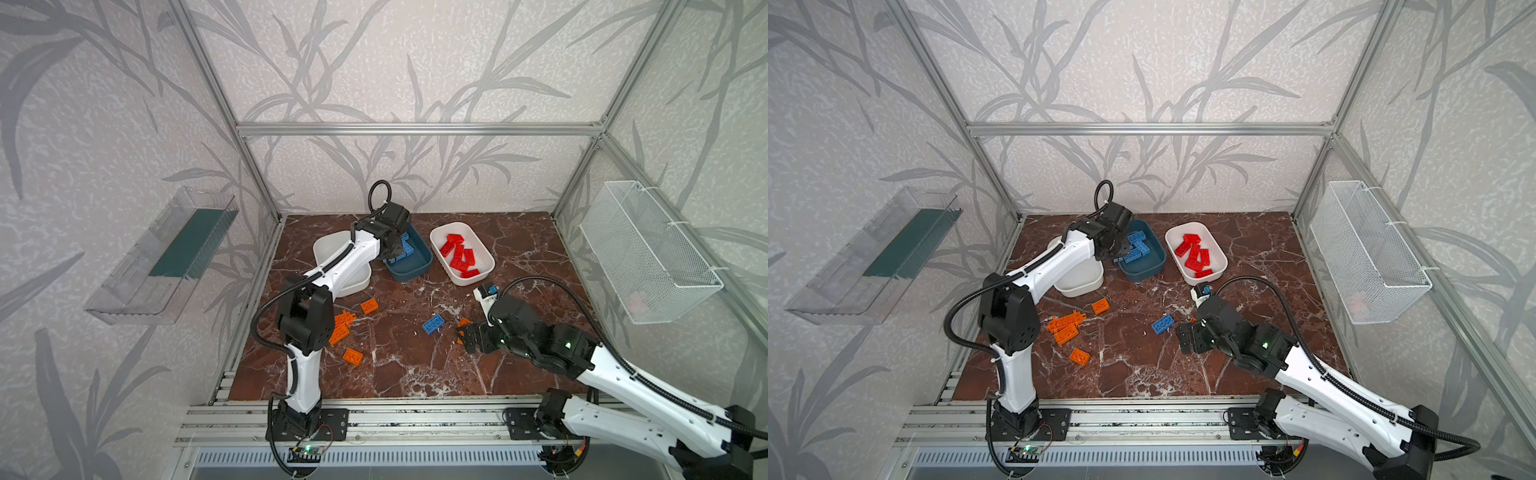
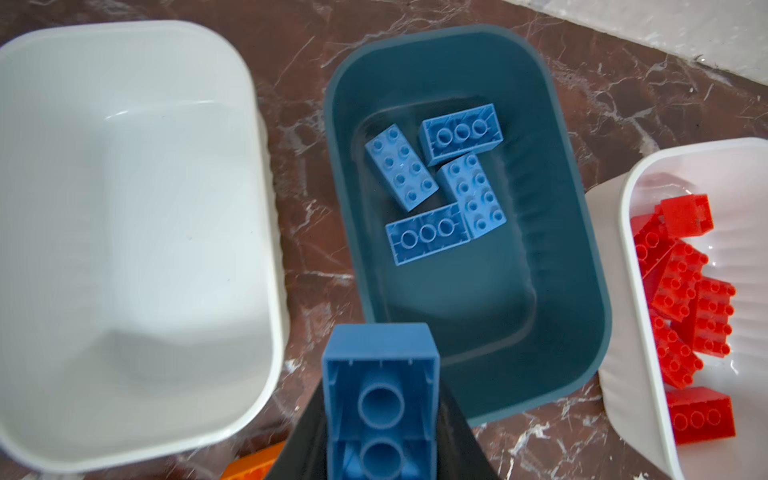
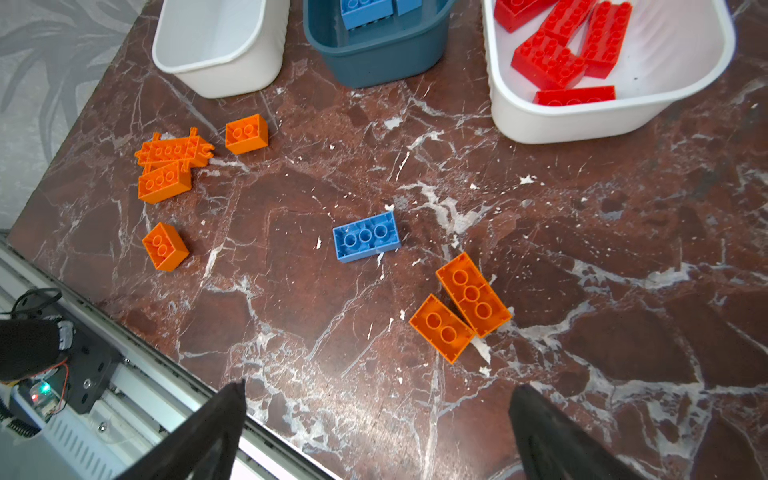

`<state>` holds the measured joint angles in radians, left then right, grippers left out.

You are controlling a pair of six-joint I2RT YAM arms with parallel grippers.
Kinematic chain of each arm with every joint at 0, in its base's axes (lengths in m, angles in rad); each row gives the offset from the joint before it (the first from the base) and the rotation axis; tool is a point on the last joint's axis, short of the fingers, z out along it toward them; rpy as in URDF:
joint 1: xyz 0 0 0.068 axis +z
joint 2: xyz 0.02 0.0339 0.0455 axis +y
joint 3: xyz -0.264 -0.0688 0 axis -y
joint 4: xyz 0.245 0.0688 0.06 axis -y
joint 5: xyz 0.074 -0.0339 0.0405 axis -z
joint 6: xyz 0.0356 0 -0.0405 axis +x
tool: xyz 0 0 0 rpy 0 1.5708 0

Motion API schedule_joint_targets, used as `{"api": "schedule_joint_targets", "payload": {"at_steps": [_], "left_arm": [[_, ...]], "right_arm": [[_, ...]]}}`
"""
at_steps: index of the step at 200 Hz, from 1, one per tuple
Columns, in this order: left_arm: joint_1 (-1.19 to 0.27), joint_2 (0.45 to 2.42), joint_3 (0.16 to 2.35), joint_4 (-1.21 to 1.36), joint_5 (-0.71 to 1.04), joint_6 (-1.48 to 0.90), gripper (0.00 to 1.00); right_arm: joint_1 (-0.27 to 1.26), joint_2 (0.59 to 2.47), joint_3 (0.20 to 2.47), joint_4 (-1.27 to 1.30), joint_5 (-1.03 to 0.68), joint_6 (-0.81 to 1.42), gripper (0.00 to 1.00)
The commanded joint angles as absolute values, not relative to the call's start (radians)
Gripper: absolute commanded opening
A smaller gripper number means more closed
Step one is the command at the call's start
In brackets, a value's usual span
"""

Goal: Sort the legos into containers by color
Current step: 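Carry the blue brick into the teal tub and open the left gripper, then lower the left gripper onto the blue brick in the middle of the table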

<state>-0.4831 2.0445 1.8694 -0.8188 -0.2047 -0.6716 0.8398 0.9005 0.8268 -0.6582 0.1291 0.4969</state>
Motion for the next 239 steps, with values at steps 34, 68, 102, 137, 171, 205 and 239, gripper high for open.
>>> {"api": "schedule_joint_targets", "payload": {"at_steps": [34,68,102,137,171,205,239], "left_arm": [[-0.479,2.327,2.225,-0.984,-0.106,-0.628,0.18],[-0.485,2.414,2.326,-1.005,-0.033,-0.625,0.18],[-0.51,2.43,2.308,-0.993,-0.009,-0.623,0.2],[-0.517,2.459,2.319,-0.998,-0.001,-0.62,0.46],[-0.531,2.424,2.305,-0.999,-0.037,-0.606,0.66],[-0.57,2.321,2.212,-0.985,-0.102,-0.574,0.68],[-0.645,2.165,2.015,-0.921,-0.148,-0.547,0.68]], "right_arm": [[0.618,0.983,0.877,-0.597,-0.046,0.405,0.99],[0.535,1.058,0.908,-0.574,-0.112,0.365,0.99],[0.506,1.089,0.905,-0.56,-0.134,0.351,0.99],[0.497,1.082,0.892,-0.562,-0.146,0.352,0.99],[0.494,1.037,0.89,-0.59,-0.137,0.351,0.99],[0.493,0.974,0.875,-0.625,-0.135,0.363,0.99],[0.493,0.89,0.864,-0.681,-0.135,0.378,0.99]]}}
